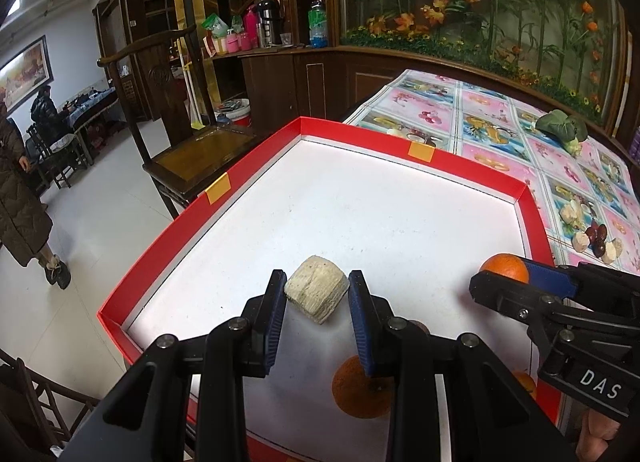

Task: Organize fruits
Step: 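Carry the orange and pale cube to the white tray and release them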

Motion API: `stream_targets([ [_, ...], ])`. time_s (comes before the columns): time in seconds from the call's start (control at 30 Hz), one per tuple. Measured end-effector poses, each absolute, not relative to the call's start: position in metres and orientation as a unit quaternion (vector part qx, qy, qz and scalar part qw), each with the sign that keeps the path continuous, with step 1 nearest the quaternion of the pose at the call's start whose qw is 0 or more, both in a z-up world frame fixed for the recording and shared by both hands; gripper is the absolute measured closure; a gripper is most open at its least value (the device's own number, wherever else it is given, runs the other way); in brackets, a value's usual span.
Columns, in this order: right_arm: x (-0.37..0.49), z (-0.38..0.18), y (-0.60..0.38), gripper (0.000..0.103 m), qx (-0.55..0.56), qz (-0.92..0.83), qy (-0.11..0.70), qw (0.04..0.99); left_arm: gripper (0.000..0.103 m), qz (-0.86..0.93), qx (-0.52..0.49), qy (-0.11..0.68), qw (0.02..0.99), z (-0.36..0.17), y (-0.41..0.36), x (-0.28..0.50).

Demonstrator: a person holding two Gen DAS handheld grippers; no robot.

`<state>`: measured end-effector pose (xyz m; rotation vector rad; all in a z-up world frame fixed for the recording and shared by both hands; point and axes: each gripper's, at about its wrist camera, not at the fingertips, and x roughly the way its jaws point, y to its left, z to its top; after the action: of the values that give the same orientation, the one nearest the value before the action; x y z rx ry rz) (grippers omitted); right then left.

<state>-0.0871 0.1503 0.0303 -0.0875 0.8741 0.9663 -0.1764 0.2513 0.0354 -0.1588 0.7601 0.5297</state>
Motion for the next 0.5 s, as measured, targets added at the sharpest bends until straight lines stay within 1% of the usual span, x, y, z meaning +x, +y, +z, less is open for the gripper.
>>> stream_targets([
  [0.5, -0.0875, 0.0314, 0.1499, 0.066, -0.042, 0.452, 0.405, 0.794, 0.072, 0.264, -0.078, 0.374, 0.886, 0.0316, 0.2533, -0.1787],
])
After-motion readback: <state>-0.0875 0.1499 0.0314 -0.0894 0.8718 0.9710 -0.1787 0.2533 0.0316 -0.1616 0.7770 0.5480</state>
